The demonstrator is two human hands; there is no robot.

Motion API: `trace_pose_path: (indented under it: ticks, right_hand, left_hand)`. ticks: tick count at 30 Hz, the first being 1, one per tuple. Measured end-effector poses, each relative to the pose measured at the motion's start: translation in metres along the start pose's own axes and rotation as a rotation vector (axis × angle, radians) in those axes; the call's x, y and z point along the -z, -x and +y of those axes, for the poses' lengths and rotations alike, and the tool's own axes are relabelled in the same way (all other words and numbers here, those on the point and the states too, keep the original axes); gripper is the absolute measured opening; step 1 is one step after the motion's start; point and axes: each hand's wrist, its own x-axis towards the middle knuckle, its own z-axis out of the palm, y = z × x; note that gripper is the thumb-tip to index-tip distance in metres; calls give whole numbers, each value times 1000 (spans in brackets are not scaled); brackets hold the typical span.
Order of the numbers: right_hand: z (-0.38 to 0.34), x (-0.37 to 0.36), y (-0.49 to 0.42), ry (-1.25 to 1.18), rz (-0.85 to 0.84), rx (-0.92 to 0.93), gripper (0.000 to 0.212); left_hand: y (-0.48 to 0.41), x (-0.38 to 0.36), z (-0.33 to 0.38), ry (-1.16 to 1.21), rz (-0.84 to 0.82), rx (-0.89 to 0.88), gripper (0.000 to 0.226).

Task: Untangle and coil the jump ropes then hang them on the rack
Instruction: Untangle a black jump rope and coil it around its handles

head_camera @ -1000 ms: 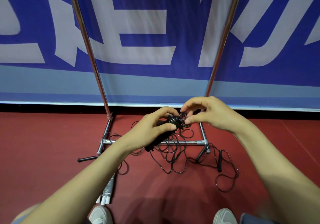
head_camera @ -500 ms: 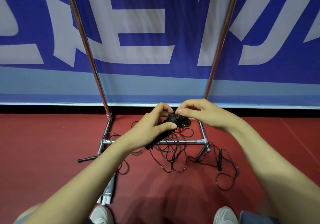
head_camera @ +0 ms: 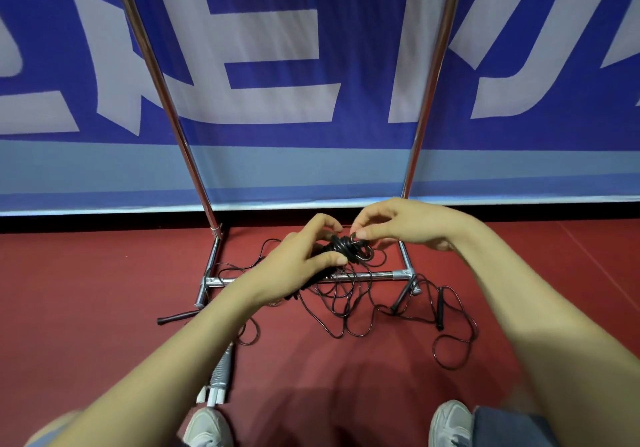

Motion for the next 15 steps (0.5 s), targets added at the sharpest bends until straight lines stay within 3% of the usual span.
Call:
trace_pose_path:
  ticks: [5,9,12,15]
  right_hand:
    - [-6,-5,-1,294,134,66,5]
    - [-3,-6,2,392,134,49,11]
    - [-6,-17,2,337,266,91,12]
    - [-7,-24,-2,113,491,116,10]
  left_hand:
    - [-3,-8,1,-58,0,-20,37]
    - [-6,-10,1,12,23,-14,38]
    - [-6,-13,-3,137,-13,30,38]
    - [-8,-17,-9,162,-39,47,37]
